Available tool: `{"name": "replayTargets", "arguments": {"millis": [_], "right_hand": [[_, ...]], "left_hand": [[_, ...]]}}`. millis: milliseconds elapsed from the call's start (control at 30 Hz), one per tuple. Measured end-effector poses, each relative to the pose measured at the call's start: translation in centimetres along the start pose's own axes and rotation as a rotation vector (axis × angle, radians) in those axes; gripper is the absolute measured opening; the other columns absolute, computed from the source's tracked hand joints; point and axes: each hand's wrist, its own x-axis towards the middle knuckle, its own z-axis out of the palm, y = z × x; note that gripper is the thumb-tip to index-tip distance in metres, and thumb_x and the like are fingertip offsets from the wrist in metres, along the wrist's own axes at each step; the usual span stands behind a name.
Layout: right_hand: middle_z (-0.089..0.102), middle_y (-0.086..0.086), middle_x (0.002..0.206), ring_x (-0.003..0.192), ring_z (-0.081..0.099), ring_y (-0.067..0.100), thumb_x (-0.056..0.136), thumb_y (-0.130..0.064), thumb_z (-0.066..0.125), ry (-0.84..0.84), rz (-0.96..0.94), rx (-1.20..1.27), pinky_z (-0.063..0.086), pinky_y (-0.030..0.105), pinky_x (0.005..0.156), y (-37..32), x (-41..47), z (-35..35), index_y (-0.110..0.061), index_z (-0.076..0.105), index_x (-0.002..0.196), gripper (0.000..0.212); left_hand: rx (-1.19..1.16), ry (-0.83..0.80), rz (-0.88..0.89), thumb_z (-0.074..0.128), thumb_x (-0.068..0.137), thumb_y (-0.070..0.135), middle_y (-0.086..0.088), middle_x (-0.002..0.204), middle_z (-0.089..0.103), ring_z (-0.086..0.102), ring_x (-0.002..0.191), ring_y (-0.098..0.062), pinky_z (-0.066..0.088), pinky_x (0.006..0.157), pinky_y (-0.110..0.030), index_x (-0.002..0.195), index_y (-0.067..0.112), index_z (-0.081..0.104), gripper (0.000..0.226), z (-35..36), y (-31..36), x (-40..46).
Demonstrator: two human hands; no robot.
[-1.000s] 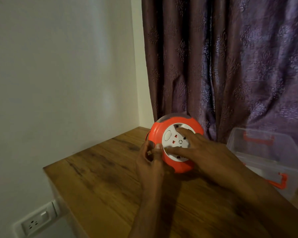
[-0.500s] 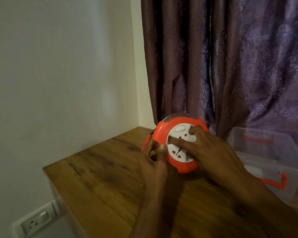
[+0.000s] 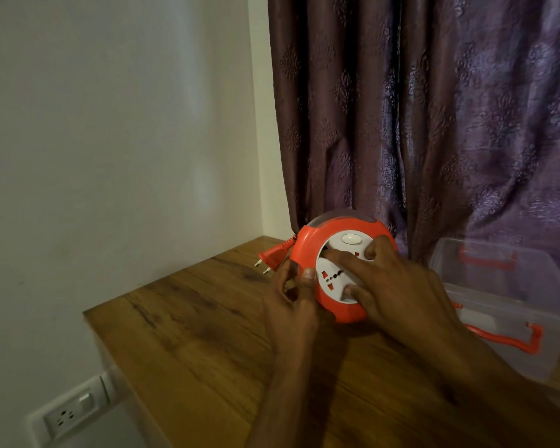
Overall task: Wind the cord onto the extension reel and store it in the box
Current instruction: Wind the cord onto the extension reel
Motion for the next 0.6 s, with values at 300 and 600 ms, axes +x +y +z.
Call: {"name": "replayTargets", "arguments": {"millis": [300,600], "right_hand": [[0.040,0.000,0.113,0.083,0.061,0.021,0.080,-0.055,0.053,0.038,0.092,0.075,0.042,0.028,0.057,-0.4,-0.1,0.8,-0.055,0.017,0.134,0.065],[0.038,0.004,0.119,0.088,0.060,0.022,0.085,-0.050,0.051,0.055,0.147,0.128,0.052,0.034,0.068,-1.2,-0.7,1.1,-0.051,0.018,0.138,0.062]], "left_hand": [[0.033,-0.013,0.022,0.060,0.085,0.043,0.029,0.099,0.053,0.055,0.084,0.010,0.047,0.055,-0.003,0.120,0.037,0.054,0.037,-0.1,-0.3,0.2],[0.070,0.009,0.043,0.061,0.083,0.044,0.036,0.093,0.051,0.057,0.080,0.008,0.047,0.053,-0.004,0.109,0.043,0.052,0.027,0.2,-0.5,0.3]]}}
